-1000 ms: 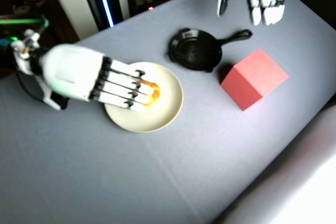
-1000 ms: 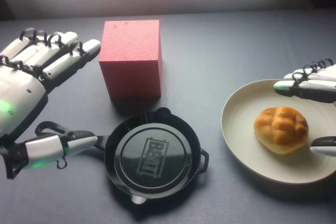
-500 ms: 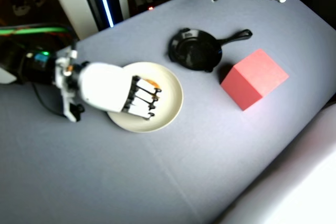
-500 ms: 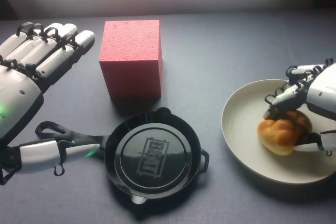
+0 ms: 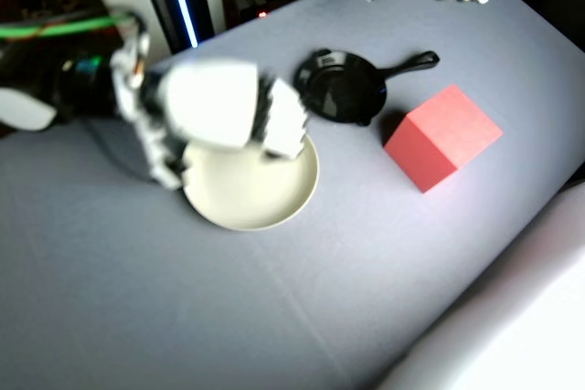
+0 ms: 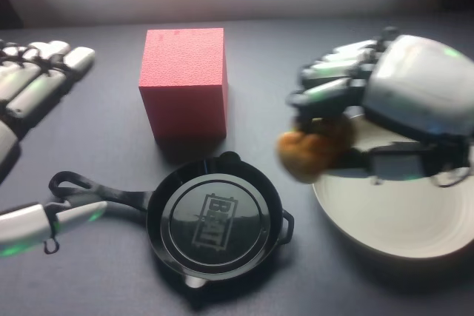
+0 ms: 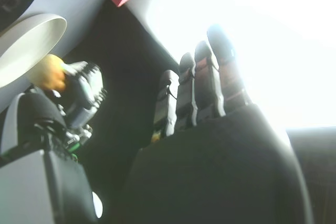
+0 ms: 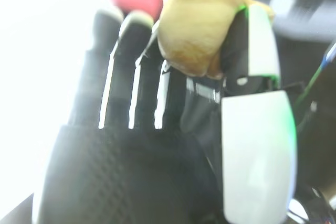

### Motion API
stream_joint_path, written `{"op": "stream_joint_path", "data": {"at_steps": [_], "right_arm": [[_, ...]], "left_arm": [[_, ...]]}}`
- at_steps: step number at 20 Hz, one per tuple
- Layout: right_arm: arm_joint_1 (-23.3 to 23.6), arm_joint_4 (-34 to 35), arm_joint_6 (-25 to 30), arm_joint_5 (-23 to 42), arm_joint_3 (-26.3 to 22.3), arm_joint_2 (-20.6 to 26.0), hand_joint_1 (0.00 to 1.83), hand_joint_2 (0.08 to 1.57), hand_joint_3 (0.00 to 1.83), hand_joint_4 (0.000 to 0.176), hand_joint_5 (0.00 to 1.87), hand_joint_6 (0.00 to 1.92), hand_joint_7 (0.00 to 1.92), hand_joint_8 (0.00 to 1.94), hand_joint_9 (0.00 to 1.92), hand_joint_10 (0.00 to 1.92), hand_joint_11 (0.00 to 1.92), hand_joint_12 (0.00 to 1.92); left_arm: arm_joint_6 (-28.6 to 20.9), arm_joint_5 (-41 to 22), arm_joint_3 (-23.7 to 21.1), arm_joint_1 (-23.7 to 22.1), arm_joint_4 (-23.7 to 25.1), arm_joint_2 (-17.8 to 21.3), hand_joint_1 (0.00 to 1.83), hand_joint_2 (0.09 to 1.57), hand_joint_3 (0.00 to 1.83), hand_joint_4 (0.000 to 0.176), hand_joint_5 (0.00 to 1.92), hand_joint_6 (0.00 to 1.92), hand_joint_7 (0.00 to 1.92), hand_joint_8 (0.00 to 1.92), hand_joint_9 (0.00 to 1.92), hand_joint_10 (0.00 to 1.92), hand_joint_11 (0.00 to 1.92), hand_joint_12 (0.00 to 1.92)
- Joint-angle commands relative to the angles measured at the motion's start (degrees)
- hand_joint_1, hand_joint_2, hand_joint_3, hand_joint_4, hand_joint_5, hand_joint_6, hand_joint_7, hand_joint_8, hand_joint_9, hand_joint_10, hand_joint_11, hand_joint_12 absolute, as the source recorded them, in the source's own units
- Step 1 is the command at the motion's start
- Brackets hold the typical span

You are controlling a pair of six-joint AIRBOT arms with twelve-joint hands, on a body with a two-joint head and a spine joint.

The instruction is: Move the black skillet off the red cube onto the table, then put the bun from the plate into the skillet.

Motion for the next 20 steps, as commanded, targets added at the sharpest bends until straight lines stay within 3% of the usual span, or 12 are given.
{"op": "stream_joint_path", "data": {"at_steps": [1,2,3,6,8,9,10,11,12,13,14,20], "right_arm": [[1.3,-0.5,1.2,6.0,0.5,-1.5,1.21,1.23,0.00,0.000,0.87,0.95,0.66,1.68,0.57,1.65,0.56,1.88],[2.4,-1.7,1.7,5.1,0.9,-2.7,1.22,1.22,0.00,0.000,0.92,0.89,0.69,1.64,0.60,1.53,0.53,1.69],[4.1,-3.9,2.0,2.9,1.5,-4.8,1.24,1.18,0.00,0.000,1.03,0.69,0.75,1.55,0.73,1.39,0.67,1.58],[5.5,-6.1,2.0,-2.7,3.1,-9.6,1.21,1.22,0.00,0.000,0.90,0.91,0.72,1.62,0.61,1.71,0.63,1.88],[5.5,-6.4,2.0,-5.9,4.1,-11.4,1.23,1.19,0.00,0.000,0.93,0.86,0.77,1.55,0.61,1.67,0.61,1.86],[5.5,-6.9,2.0,-7.5,4.4,-11.7,1.02,1.11,0.00,0.049,0.53,0.45,0.40,0.93,0.27,1.03,0.11,1.48],[5.5,-7.0,2.0,-8.0,4.5,-11.7,1.02,1.11,0.00,0.049,0.53,0.45,0.40,0.93,0.27,1.03,0.11,1.48],[5.5,-7.0,2.0,-8.2,4.5,-11.7,0.86,0.98,0.00,0.167,0.20,0.03,0.20,0.15,0.15,0.24,0.00,0.76],[5.5,-7.0,2.0,-8.3,4.4,-11.7,0.80,0.94,0.00,0.174,0.05,0.01,0.07,0.03,0.04,0.05,0.00,0.31],[5.5,-6.9,2.0,-8.1,4.2,-11.6,0.80,0.94,0.00,0.174,0.05,0.01,0.07,0.03,0.04,0.05,0.00,0.31],[5.5,-6.7,1.9,-7.5,3.7,-11.6,0.77,0.91,0.00,0.176,0.00,0.00,0.00,0.00,0.00,0.00,0.00,0.02],[1.3,2.6,-0.2,2.9,-0.3,-1.8,0.87,0.89,0.00,0.170,0.00,0.00,0.00,0.00,0.00,0.00,0.00,0.00]], "left_arm": [[-0.2,-8.3,-0.2,0.2,0.8,0.4,0.52,0.98,0.00,0.078,0.08,0.01,0.07,0.00,0.10,0.00,0.00,0.53],[-0.2,-8.6,-0.2,0.5,0.5,0.5,0.29,1.04,0.01,0.094,0.09,0.00,0.12,0.00,0.14,0.01,0.00,0.60],[-0.2,-8.9,-0.3,0.7,0.3,0.5,0.16,1.14,0.01,0.085,0.09,0.00,0.18,0.01,0.18,0.01,0.00,0.56],[-0.2,-9.3,-0.4,0.9,0.3,0.6,0.11,1.16,0.00,0.072,0.09,0.00,0.20,0.00,0.19,0.00,0.00,0.45],[-0.2,-9.2,-0.3,0.9,0.3,0.5,0.12,1.16,0.00,0.079,0.10,0.00,0.20,0.00,0.17,0.00,0.00,0.40],[-0.3,-9.3,-0.3,0.9,0.3,0.5,0.11,1.15,0.00,0.090,0.10,0.00,0.20,0.00,0.16,0.00,0.00,0.39],[-0.3,-9.3,-0.4,0.9,0.3,0.5,0.11,1.15,0.00,0.090,0.10,0.00,0.20,0.00,0.16,0.00,0.00,0.39],[-0.3,-9.3,-0.4,1.0,0.3,0.5,0.13,1.15,0.00,0.072,0.11,0.00,0.21,0.00,0.20,0.01,0.00,0.45],[-0.3,-9.3,-0.4,1.1,0.3,0.5,0.14,1.15,0.00,0.071,0.11,0.00,0.21,0.00,0.20,0.01,0.00,0.50],[-0.3,-9.3,-0.5,1.2,0.2,0.4,0.14,1.15,0.00,0.071,0.11,0.00,0.21,0.00,0.20,0.01,0.00,0.50],[-0.4,-9.5,-0.5,1.3,0.2,0.4,0.12,1.17,0.00,0.076,0.10,0.00,0.22,0.00,0.19,0.00,0.00,0.49],[-1.4,-10.2,-0.6,1.8,0.1,0.3,0.10,1.17,0.00,0.073,0.10,0.00,0.20,0.00,0.18,0.00,0.00,0.48]]}}
